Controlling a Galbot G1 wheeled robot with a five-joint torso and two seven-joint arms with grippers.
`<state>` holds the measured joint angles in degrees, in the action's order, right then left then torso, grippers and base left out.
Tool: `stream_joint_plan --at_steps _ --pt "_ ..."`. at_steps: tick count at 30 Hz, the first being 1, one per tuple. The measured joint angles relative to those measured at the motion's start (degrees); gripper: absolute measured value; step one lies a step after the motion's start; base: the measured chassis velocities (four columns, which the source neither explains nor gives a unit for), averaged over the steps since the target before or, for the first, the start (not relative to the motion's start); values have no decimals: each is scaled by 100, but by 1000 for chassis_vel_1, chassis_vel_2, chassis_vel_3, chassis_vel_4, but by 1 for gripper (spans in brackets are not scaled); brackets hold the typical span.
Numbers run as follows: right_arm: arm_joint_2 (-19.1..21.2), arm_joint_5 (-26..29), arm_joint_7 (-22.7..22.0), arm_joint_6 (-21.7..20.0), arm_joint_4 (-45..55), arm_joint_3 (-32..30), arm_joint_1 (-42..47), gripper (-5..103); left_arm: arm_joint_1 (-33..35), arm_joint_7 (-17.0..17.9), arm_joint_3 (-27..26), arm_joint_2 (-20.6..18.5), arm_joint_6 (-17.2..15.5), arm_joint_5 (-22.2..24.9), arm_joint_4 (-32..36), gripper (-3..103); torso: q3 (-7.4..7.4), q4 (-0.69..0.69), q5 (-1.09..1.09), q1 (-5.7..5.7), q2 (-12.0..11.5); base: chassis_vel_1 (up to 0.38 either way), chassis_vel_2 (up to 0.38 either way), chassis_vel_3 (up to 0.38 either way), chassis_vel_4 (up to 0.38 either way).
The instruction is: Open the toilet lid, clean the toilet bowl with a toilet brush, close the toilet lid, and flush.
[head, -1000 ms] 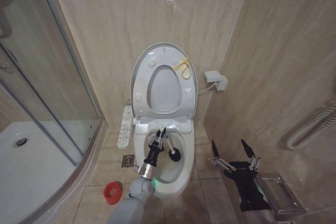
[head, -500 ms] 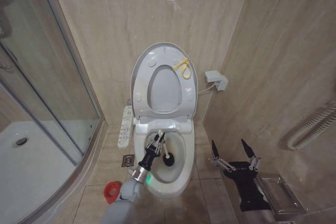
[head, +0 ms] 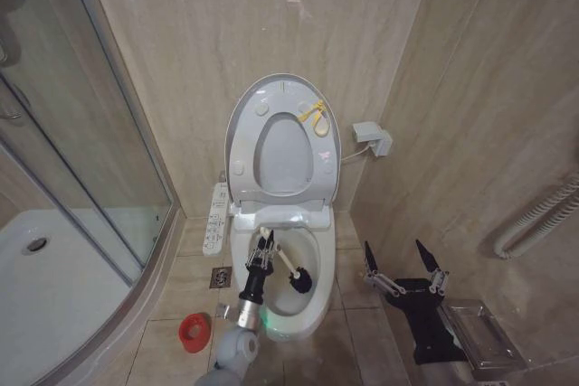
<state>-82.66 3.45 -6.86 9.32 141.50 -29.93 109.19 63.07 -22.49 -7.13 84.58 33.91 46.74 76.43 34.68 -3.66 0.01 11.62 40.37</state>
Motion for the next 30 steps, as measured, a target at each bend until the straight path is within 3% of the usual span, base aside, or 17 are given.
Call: stream_joint_plan --at_steps 3,9,17,20,22,28,30 --pt "0 0 0 0 0 0 0 100 274 175 23 -204 -250 331 363 21 0 0 0 0 0 0 0 0 0" --pt "0 0 0 0 0 0 0 100 599 335 -18 -265 -365 541 728 21 0 -1 -1 0 0 0 0 0 0" --pt "0 0 0 0 0 0 0 100 644 197 -131 -176 -256 -118 452 21 1 -1 -2 0 0 0 0 0 0" --pt "0 0 0 0 0 0 0 100 506 172 -301 -121 -189 -926 102 21 1 -2 -2 0 0 0 0 0 0" --pt "0 0 0 0 0 0 0 100 480 172 -307 -127 -197 -982 76 21 1 -2 -2 0 0 0 0 0 0" --pt "0 0 0 0 0 0 0 100 396 210 -85 -205 -412 -97 445 21 1 -2 -2 0 0 0 0 0 0" --pt "0 0 0 0 0 0 0 100 393 211 -72 -223 -428 8 534 21 1 -2 -2 0 0 0 0 0 0"
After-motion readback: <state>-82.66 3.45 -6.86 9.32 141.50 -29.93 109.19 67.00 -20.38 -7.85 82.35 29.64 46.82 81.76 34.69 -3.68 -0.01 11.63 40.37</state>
